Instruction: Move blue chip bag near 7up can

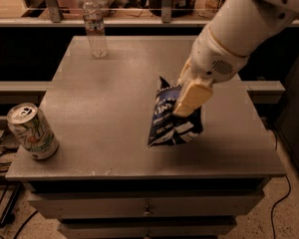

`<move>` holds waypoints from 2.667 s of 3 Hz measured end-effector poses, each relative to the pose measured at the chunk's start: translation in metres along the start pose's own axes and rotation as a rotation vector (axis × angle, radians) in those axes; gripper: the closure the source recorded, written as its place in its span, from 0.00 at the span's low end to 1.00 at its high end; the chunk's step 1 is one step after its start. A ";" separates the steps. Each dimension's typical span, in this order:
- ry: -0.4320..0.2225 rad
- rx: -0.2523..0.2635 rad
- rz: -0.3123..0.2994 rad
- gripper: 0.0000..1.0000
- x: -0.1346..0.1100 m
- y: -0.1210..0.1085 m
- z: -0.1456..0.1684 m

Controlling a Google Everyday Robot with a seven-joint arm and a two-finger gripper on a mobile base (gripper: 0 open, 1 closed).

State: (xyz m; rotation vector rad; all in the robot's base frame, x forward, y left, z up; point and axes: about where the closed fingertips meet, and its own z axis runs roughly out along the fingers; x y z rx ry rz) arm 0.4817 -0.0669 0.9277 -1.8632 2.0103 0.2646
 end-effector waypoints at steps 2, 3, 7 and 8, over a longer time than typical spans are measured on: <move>-0.207 -0.103 -0.079 1.00 -0.070 0.006 0.045; -0.296 -0.140 -0.080 0.85 -0.090 0.010 0.070; -0.479 -0.223 -0.118 0.00 -0.158 0.039 0.102; -0.479 -0.223 -0.118 0.00 -0.158 0.039 0.102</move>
Offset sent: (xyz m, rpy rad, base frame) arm 0.0067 0.1290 -0.0222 0.3281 0.0688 0.2131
